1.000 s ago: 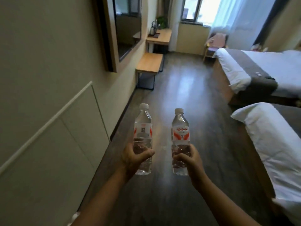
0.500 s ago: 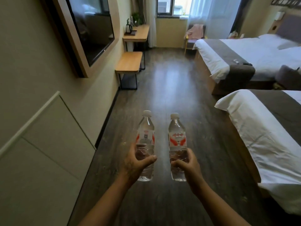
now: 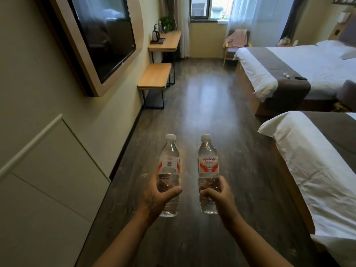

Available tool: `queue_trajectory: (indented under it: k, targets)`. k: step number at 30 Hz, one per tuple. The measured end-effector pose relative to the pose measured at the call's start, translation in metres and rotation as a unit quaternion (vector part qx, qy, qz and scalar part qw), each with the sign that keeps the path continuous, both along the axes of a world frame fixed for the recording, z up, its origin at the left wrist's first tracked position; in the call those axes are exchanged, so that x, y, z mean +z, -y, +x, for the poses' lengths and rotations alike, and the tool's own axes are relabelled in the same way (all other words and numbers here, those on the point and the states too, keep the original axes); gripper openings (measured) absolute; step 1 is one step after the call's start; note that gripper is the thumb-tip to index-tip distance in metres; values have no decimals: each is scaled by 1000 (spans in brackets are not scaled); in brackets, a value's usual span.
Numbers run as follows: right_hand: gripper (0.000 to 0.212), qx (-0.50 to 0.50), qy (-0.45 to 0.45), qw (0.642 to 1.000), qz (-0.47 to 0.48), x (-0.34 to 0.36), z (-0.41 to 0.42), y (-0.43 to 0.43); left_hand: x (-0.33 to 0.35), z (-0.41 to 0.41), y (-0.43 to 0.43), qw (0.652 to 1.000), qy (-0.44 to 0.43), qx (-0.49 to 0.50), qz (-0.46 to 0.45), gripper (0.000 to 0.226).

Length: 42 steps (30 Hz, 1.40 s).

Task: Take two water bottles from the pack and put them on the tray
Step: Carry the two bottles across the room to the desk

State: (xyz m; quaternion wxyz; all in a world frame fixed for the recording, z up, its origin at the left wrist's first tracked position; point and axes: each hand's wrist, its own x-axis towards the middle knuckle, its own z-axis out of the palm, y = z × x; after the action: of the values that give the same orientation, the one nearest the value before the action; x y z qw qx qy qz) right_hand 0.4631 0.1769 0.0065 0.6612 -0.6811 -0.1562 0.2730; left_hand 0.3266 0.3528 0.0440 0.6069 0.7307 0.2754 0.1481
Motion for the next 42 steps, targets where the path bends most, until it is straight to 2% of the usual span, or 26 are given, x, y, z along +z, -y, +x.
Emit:
queue_trajectory:
  k: [3,8,19,25,30,35,42]
  targets:
    - [85,-4,-2,1000,-6,-3,32,-14,-4,36,-18,1000,-4,1,-11,100]
    - [79,-14,-1,1000,-7,-9,97,-55,-10,105,-63,1000,-5,-9,-2,104]
    - [76,-54,-16,998,-5,-4,277,-198,-7,291,-221,999,-18,-44,-8,99]
    - [73,-62,-17,998,-11,-3,367,-270,-9,384,-297,999,-9,-37,-25,103]
    - [72,-60,-15,998,-16,-14,466,-321,-20,475,-349,999,-12,-40,-30,88]
    - [66,-69,-22,997,-21,-20,581,-374,-25,580,-401,999,-20,-31,-25,102]
    - [71,-49,-13,998,-30,-6,739,-450,-17,727,-474,999,-25,-7,-27,93]
